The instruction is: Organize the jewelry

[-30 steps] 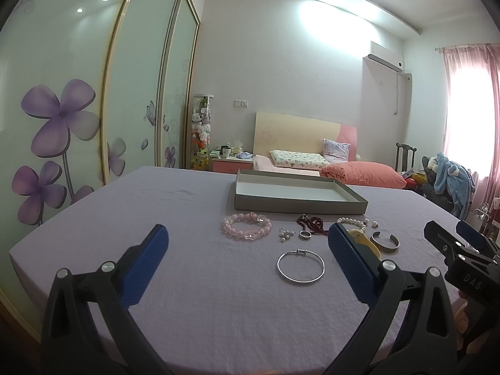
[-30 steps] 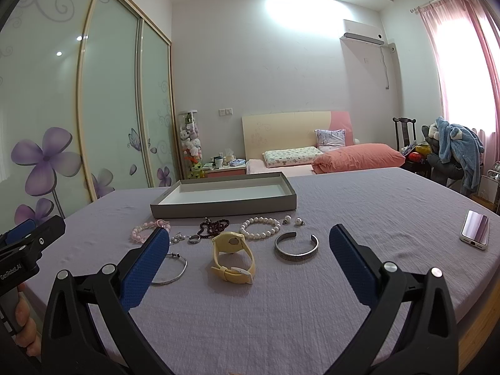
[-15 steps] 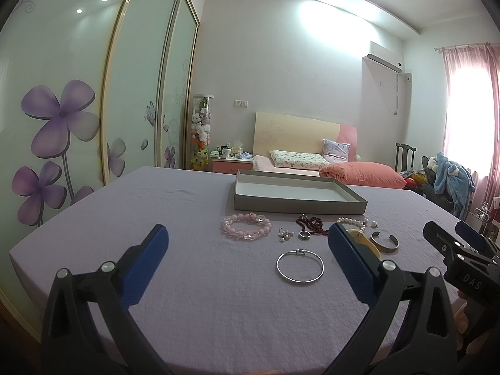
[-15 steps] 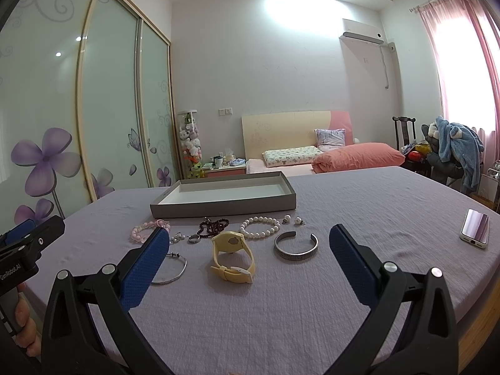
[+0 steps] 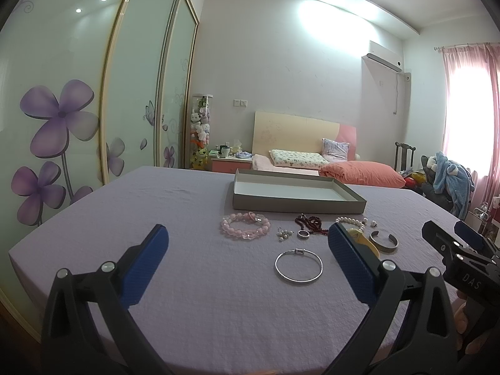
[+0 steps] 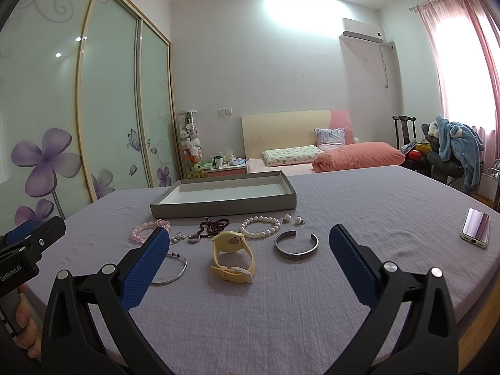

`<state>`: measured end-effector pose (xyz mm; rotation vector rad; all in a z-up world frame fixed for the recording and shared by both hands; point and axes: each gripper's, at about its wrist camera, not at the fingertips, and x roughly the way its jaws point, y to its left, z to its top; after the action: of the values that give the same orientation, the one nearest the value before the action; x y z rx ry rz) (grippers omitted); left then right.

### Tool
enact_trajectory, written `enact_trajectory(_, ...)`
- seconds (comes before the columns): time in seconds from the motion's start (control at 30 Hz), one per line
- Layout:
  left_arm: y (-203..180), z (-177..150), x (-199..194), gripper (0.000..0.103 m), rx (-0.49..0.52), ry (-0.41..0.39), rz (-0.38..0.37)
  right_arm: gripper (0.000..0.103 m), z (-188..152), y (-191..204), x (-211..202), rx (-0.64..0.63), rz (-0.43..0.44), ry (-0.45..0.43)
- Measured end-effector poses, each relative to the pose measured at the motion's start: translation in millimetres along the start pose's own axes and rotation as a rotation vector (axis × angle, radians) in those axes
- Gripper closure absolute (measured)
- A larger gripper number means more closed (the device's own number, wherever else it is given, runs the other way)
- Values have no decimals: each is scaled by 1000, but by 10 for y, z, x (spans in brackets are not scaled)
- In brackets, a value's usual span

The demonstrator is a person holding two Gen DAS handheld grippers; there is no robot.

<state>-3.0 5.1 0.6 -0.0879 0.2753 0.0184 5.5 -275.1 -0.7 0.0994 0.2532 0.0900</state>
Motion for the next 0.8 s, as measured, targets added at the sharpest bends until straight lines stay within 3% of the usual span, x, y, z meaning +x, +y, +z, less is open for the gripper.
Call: enact_trajectory(0.8,-52,-40,32,4,7,6,-3,2,5,-15,-6,4,1,0)
